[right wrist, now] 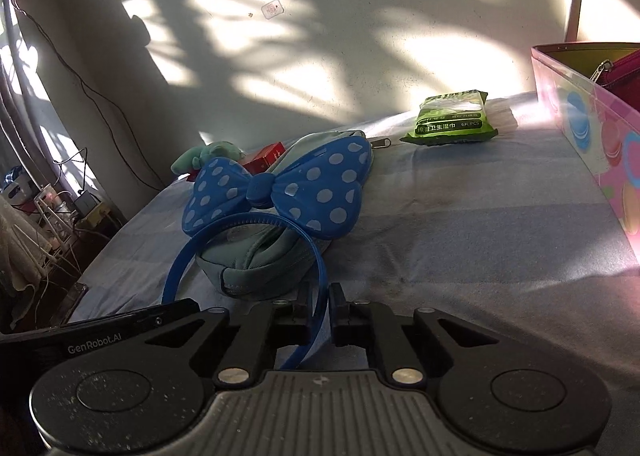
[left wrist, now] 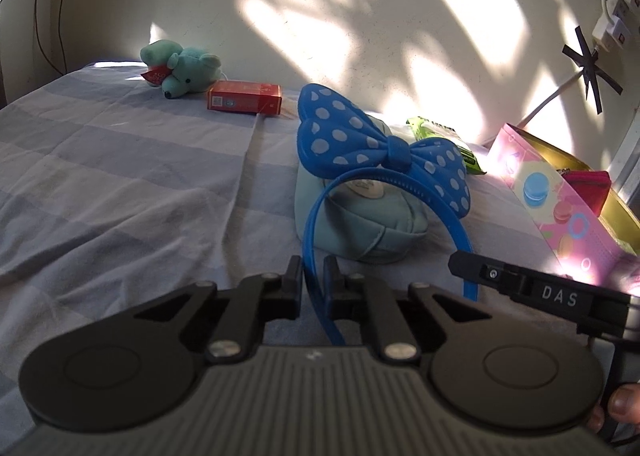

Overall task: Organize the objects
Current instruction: 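Lift the blue bow headband off the teal pouch with the right gripper, then lower the headband into the pink tin and open the right gripper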

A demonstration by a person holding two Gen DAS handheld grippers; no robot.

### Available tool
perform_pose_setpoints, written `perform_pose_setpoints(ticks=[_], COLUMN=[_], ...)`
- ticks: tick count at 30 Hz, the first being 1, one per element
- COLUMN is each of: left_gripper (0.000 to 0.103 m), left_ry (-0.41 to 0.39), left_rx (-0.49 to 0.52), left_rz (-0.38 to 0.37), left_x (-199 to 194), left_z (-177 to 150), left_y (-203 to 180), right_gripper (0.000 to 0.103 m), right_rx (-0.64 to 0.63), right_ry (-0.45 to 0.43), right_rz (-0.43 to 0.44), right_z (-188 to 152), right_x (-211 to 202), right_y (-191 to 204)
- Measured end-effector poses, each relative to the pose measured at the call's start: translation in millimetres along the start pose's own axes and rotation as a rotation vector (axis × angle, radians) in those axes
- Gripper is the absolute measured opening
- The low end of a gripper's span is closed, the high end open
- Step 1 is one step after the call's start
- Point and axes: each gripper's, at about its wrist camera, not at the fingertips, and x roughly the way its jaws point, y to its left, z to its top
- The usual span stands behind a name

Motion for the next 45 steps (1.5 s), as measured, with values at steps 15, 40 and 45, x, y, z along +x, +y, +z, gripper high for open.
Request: perform_pose_setpoints(ticks=[15,40,45], left_gripper=[0.012,0.024,0.024], left_ry=[-0.131,-0.009,-0.019], left_rx=[0.231,0.505,0.505], left_rz=[-0.219,-0.253,-0.259], left_x=[-7.5,87.5,56.8], left_z=[58.6,32.5,28.6], left_y=[-155.5,-353.8,-339.0], right_gripper=[0.007,0.037,0.037], right_rx=[-0.043,0.211,0.208], right_ry=[-0.343,-0.431,-0.504], right_rz=[-0.204,-0.472,-0.446], right_z=[55.8,60.2,51.1], right_x=[-116.2,-172.0,-195.2], right_y=[-72.7,-264.5,-241.0])
